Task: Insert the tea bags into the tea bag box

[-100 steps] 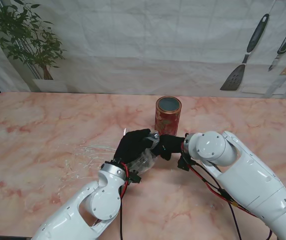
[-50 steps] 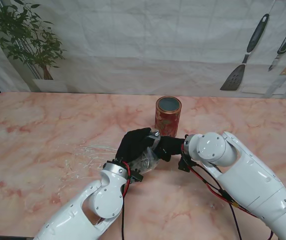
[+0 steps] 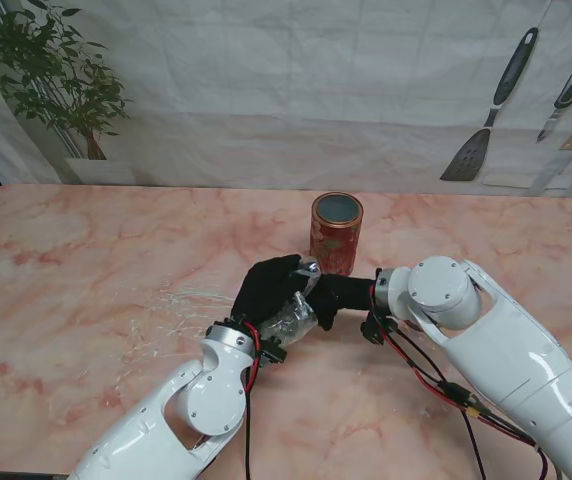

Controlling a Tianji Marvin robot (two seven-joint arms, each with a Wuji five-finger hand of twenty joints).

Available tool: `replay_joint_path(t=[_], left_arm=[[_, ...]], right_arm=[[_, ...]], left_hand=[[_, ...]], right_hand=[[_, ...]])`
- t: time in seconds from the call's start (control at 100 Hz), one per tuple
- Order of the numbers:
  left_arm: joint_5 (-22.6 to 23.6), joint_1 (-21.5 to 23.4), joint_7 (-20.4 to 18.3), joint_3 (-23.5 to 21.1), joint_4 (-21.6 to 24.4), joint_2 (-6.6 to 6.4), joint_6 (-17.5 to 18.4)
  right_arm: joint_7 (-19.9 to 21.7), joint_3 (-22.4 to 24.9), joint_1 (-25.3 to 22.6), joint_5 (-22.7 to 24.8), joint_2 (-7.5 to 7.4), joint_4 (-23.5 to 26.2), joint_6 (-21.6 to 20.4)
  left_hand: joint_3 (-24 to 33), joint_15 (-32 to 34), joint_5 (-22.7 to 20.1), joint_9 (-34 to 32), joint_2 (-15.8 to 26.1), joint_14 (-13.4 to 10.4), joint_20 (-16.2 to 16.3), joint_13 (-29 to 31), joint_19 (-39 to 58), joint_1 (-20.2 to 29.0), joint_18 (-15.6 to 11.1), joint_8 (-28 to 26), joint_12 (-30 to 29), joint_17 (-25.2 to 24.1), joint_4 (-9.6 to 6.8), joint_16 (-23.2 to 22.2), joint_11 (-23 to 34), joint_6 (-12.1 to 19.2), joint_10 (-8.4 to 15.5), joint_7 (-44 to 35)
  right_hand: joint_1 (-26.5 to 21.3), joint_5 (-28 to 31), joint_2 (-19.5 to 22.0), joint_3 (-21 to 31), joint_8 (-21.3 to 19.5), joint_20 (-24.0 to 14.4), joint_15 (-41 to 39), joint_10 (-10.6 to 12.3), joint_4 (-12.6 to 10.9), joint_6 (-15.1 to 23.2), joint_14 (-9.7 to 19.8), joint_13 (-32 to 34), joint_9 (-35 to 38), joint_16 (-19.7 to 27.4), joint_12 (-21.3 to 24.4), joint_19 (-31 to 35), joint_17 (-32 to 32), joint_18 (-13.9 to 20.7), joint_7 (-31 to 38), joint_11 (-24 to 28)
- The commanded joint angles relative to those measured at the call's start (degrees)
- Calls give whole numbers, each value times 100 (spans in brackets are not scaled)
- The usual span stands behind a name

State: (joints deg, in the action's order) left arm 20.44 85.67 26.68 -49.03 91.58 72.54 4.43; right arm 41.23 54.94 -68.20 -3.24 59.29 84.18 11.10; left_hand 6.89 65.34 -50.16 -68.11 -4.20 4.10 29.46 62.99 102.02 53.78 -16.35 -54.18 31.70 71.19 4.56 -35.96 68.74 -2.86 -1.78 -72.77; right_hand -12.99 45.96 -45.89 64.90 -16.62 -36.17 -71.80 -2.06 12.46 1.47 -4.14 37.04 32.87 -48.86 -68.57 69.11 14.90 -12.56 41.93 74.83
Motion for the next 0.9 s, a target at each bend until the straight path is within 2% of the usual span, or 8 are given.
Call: replay_joint_path(t=[0.0,0.19,0.39,0.47,0.53,0.62,0.72,0.89], left_arm=[[27,18,-35,-22,30,23,-78],[133,-16,211,13,-36,85,-223],[266,-116,464,118,-153,164,-412],[184,-114,476,134,-162,184,-339],[147,-113,481,144,-172,192,-291],[147,-113,477,154,-178,191,-273],[92,-104,452,144,-161,190,-212],[86,-76,423,107,-114,173,-194]], right_arm=[[81,39,0,45,-30,5,-41],[39,-46,-47,327,-73,118,-91],[-135,-151,-118,514,-64,224,-115],[-276,-142,-186,502,-30,252,-92],[-367,-137,-226,481,-6,259,-78],[-521,-90,-313,408,42,261,-63],[-632,-26,-391,338,78,248,-98],[-589,69,-432,203,82,222,-108]], left_hand=[[449,1995,-320,-320,125,1141,-139,973,1734,289,303,-175,-206,-796,-158,134,-353,-1118,277,-360],[390,1808,-268,-256,151,1174,-257,972,1664,331,371,-185,-275,-812,-155,224,-419,-1106,228,-343],[353,1721,-264,-243,162,1185,-317,974,1622,365,410,-196,-301,-822,-156,268,-456,-1100,214,-350],[339,1692,-259,-239,167,1214,-346,973,1601,396,441,-196,-309,-828,-158,283,-470,-1126,185,-343],[316,1685,-259,-245,166,1208,-368,977,1592,397,467,-199,-313,-830,-157,290,-475,-1126,188,-346],[303,1687,-259,-252,172,1206,-380,978,1598,403,475,-200,-314,-829,-158,292,-476,-1127,190,-346],[292,1692,-259,-250,174,1207,-390,978,1602,412,476,-203,-313,-829,-159,293,-472,-1121,192,-349],[256,1699,-258,-251,186,1207,-410,977,1621,429,493,-207,-315,-830,-162,295,-470,-1119,194,-350]], right_hand=[[-58,-1,-78,-130,92,-6,-16,-28,-63,185,-44,-85,-69,-10,65,-22,-52,6,-85,-1],[-159,152,-538,171,-188,-23,-11,60,-35,-219,62,-82,-115,-70,-66,-12,-23,39,424,31],[-798,406,-411,61,-671,3,-103,165,-127,-106,88,138,192,-55,-170,58,135,19,1162,108],[-1409,442,-327,-312,559,50,-197,173,592,54,50,271,417,13,-117,117,208,-27,1952,159],[-1741,574,-167,-485,1042,79,-268,257,601,302,57,415,652,66,-54,151,297,-18,2594,226],[-1847,790,-11,-397,1091,88,-283,274,533,355,32,450,772,86,-35,163,307,-37,2768,254],[-1807,703,308,-257,894,137,-163,255,444,301,-18,262,605,150,-27,94,170,-48,2953,215],[-1849,106,742,95,-574,277,227,84,-294,80,-177,-401,-34,306,-265,-64,-310,-43,3366,88]])
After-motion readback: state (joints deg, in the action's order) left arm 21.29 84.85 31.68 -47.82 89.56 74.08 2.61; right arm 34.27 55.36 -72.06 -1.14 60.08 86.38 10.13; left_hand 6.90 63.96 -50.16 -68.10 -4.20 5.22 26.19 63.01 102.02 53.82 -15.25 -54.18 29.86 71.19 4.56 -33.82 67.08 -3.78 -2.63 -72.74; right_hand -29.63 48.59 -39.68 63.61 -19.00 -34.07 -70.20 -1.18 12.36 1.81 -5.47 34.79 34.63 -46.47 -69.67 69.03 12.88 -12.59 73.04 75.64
